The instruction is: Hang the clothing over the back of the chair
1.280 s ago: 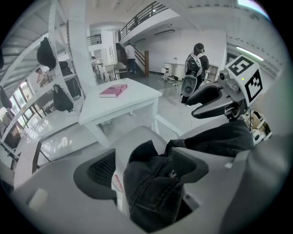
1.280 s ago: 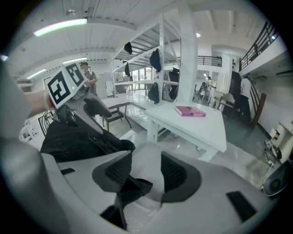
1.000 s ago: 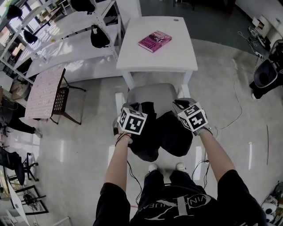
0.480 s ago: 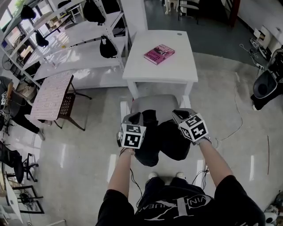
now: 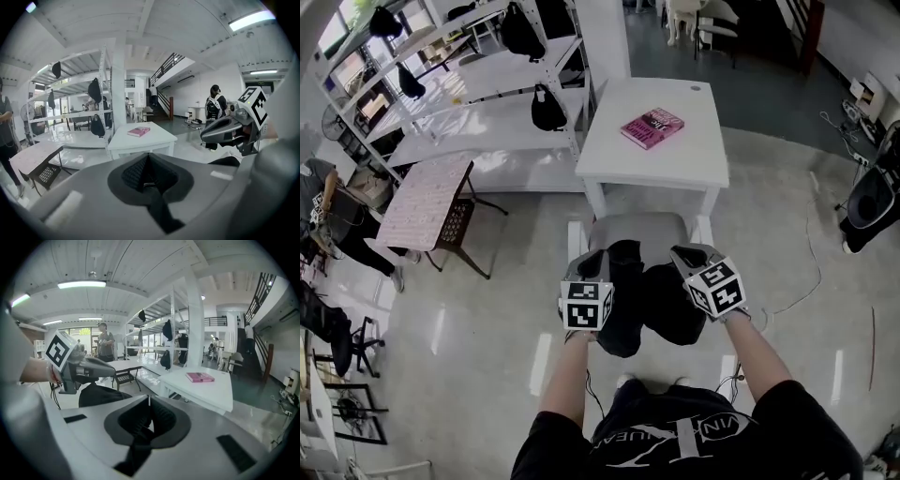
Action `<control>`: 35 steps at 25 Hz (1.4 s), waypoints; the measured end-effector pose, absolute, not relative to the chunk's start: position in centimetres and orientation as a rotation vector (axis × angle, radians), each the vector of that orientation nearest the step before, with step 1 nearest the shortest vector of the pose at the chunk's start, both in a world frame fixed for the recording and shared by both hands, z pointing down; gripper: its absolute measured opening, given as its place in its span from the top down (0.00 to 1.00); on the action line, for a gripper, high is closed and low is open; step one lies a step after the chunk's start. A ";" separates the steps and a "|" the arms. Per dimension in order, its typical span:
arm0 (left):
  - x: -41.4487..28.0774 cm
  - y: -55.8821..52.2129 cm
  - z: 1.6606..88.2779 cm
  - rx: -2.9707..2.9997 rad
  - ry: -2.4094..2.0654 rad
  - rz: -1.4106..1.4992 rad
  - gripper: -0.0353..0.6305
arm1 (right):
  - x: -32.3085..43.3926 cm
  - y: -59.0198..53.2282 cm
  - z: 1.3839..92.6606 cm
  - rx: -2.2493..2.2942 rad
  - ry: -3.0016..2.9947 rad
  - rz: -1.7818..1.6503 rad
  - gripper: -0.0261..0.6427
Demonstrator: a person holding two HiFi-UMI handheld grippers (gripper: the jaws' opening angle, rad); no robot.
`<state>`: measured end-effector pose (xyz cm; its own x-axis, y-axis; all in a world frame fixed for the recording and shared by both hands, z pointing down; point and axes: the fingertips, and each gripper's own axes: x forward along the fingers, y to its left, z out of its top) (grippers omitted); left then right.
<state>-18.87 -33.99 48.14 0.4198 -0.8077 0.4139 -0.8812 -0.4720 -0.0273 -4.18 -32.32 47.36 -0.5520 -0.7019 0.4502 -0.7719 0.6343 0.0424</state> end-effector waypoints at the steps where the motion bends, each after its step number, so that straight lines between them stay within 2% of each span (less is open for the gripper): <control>1: -18.9 -33.7 47.9 2.480 -1.511 0.535 0.93 | -4.1 -32.1 47.2 1.171 -2.436 0.223 0.93; 19: -19.4 -31.0 44.4 2.477 -1.645 0.240 0.93 | -2.7 -30.2 44.3 1.281 -2.556 0.159 0.93; 35: -20.2 -29.5 42.3 2.487 -1.736 0.114 0.93 | -2.9 -28.8 43.0 1.310 -2.641 0.125 0.94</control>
<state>-20.17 -29.48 42.34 0.3449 -0.9307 0.1221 -0.9387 -0.3420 0.0442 -2.91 -28.85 43.00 -0.5911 -0.7796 0.2070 -0.7956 0.6057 0.0090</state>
